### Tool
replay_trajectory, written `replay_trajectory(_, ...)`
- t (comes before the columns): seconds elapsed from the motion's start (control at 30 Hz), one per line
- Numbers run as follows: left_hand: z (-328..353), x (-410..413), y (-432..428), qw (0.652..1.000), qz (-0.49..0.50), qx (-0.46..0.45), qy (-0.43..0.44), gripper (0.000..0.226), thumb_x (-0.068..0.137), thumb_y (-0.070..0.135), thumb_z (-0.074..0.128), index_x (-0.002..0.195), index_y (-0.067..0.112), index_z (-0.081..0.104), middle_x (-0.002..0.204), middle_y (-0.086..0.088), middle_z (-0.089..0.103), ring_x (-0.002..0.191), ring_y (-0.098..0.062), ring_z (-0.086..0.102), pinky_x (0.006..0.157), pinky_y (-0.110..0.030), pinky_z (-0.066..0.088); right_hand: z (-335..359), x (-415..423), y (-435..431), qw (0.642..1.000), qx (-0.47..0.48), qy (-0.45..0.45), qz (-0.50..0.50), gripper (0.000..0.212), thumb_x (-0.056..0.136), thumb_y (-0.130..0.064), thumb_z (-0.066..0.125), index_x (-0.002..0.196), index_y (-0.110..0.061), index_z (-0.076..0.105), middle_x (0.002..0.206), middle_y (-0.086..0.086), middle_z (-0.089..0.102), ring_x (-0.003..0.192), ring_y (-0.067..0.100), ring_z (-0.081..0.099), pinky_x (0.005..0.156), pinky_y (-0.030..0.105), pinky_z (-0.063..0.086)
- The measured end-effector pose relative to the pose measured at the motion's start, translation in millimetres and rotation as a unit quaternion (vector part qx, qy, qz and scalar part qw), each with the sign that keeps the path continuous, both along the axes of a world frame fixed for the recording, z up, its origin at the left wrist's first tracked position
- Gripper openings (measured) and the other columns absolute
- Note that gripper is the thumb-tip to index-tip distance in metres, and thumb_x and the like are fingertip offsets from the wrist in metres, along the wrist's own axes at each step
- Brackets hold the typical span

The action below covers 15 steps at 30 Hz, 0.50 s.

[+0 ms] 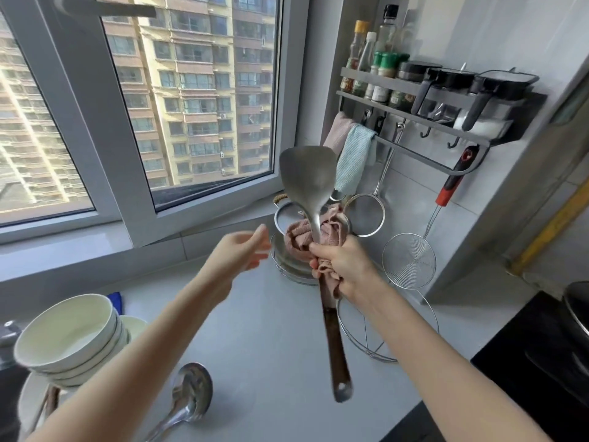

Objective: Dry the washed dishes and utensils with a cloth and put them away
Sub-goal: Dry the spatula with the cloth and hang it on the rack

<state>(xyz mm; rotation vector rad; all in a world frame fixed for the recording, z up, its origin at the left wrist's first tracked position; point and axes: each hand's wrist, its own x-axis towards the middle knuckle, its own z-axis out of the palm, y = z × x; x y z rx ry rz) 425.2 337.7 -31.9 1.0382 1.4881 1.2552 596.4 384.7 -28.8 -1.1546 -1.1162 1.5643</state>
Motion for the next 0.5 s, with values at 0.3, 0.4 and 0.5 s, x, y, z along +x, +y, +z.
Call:
replay_trajectory(0.3,18,11,29,0.949,0.159,0.066,-0.264,0.024,0.091,0.007,0.060,0.111,-0.002,0.050,0.097,-0.020,0.064,0.058,-0.024,0.068,0.057,-0.040,0.060,-3,19,-40,0.961,-0.040,-0.073,0.263,0.018,0.085,0.010,0.061,0.100,0.001,0.060,0.081,0.014,0.064,0.061,0.019,0.063,0.067,0.041,0.059)
replay_trajectory(0.4,15,-3,40,0.916,0.235,0.051,-0.321,0.021,0.092,0.002,0.057,0.108,-0.002,0.044,0.092,-0.020,0.061,0.053,-0.027,0.065,0.045,-0.040,0.057,-11,39,-56,0.966,-0.016,-0.084,0.244,0.030,0.082,0.010,0.064,0.105,-0.009,0.061,0.090,0.015,0.071,0.079,0.030,0.068,0.085,0.054,0.054)
replay_trajectory(0.5,7,-6,49,0.909,0.255,0.027,-0.328,0.027,0.091,0.000,0.057,0.114,-0.005,0.045,0.104,-0.024,0.058,0.057,-0.030,0.061,0.040,-0.037,0.054,-14,52,-65,0.965,-0.017,-0.102,0.242,0.042,0.079,0.014,0.065,0.108,-0.017,0.060,0.087,0.010,0.071,0.075,0.029,0.068,0.076,0.050,0.057)
